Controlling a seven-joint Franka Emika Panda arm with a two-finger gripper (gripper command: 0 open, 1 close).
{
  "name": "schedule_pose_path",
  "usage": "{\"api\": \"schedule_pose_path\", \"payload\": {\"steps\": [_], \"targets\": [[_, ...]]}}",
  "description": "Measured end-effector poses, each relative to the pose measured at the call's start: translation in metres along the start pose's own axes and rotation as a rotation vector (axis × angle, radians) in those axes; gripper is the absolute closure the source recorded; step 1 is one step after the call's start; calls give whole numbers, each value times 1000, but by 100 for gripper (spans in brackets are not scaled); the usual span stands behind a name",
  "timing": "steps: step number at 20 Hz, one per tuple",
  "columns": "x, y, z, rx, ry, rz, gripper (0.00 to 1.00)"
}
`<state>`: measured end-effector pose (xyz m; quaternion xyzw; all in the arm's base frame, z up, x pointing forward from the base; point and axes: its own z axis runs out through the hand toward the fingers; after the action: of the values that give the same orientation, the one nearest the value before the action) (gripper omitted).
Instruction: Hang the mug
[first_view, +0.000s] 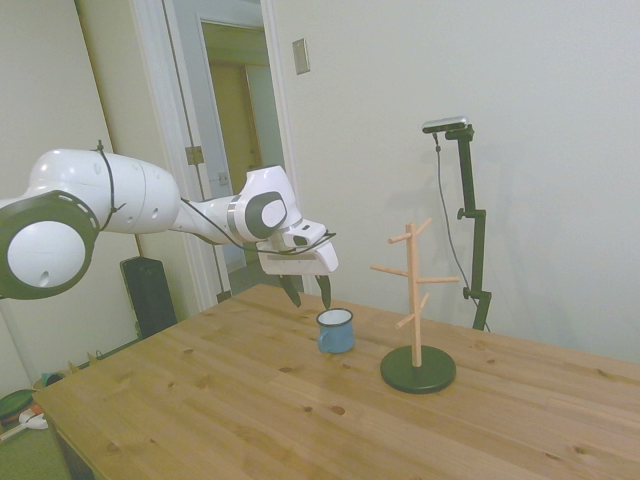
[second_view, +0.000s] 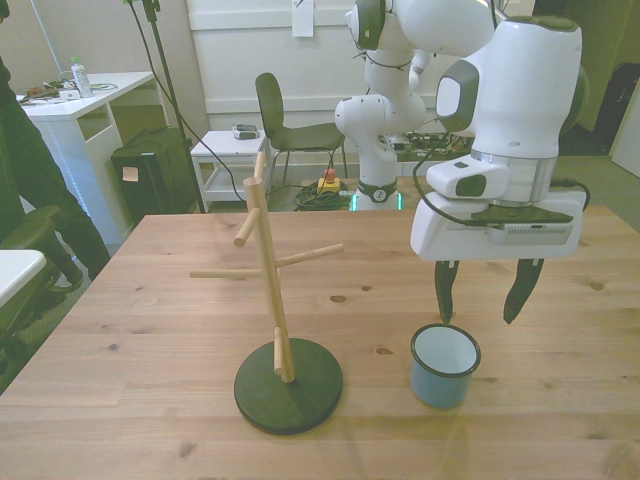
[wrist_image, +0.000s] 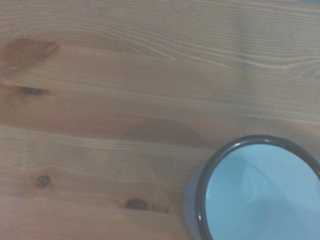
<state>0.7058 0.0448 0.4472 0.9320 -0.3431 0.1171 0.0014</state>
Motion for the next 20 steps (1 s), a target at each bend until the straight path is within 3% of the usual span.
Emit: {"api": "schedule_pose_path", "payload": {"steps": [7, 8, 20], "targets": [[6, -3, 29, -29, -14, 3, 0], [7, -4, 32, -32, -15, 4, 100], [11, -2, 44, -45, -18, 9, 100]]}}
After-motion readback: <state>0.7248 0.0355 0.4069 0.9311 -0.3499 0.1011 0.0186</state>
